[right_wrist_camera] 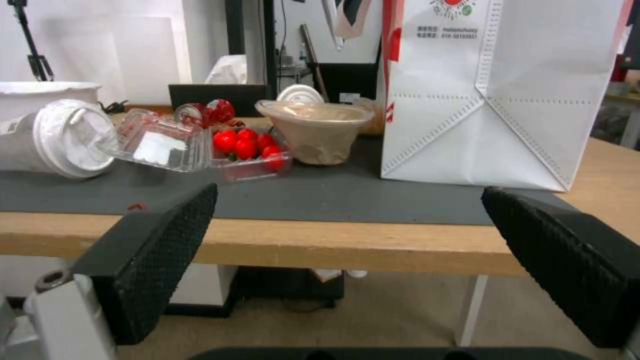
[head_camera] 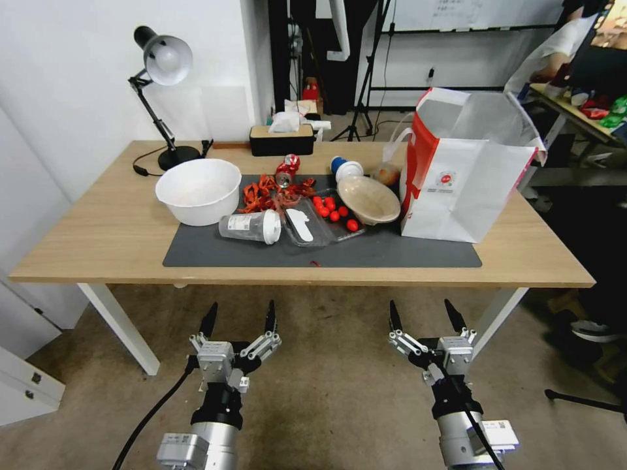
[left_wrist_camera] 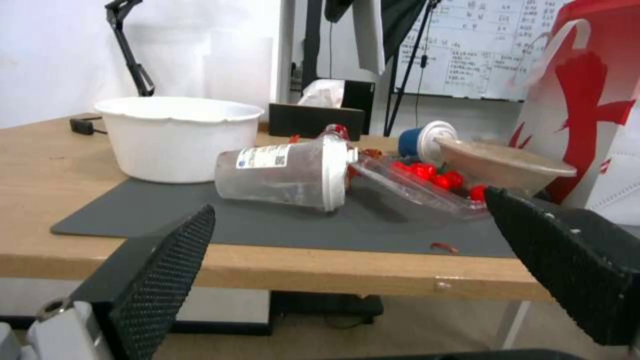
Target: Pick up the food delivery bag from the floor and place it on the table.
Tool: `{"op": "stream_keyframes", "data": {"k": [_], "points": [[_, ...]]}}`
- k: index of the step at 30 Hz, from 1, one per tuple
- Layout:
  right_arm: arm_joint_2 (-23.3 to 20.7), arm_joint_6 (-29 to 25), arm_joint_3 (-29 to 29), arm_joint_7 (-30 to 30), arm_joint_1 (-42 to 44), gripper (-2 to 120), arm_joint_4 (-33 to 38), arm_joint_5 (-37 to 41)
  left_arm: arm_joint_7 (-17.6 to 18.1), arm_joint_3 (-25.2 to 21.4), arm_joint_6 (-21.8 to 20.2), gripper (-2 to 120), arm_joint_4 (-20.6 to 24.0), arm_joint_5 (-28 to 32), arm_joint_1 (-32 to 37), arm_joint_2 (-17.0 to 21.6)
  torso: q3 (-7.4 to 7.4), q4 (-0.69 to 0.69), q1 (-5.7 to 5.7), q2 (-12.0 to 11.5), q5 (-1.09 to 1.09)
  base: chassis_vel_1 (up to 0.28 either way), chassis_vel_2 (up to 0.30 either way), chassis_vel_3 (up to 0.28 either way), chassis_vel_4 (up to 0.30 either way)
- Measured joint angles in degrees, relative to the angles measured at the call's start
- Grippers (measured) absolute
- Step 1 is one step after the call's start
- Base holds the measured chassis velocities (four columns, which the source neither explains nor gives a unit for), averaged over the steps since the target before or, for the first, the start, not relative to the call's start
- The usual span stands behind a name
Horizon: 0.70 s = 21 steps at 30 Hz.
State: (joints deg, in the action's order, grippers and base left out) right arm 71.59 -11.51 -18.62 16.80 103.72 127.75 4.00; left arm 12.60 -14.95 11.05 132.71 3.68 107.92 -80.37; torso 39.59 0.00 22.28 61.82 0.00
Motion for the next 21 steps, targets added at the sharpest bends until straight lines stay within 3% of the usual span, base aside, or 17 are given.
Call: {"op": "stream_keyframes", "data": {"k": [9, 15, 21], "points": [[-2.0, 0.0, -0.4, -0.5, -0.7, 100, 0.7, 1.1, -0.5, 0.0, -0.1, 100, 0.2, -0.1, -0.8, -0.3, 0.00, -0.01, 0.00, 0.0, 0.01, 0.000, 0.000, 0.000, 0.000], [-6.5, 0.0, 0.1, 0.4, -4.3, 100, -0.4, 6.6, -0.6, -1.9, -0.6, 100, 2.1, 0.7, 0.4, 0.2, 0.01, 0.02, 0.00, 0.0, 0.00, 0.000, 0.000, 0.000, 0.000], [-7.4, 0.0, 0.4, 0.4, -4.4, 100, -0.4, 6.7, -0.7, -3.8, -0.8, 100, 3.7, 1.9, 0.9, 0.2, 0.00, 0.00, 0.00, 0.0, 0.00, 0.000, 0.000, 0.000, 0.000]]}}
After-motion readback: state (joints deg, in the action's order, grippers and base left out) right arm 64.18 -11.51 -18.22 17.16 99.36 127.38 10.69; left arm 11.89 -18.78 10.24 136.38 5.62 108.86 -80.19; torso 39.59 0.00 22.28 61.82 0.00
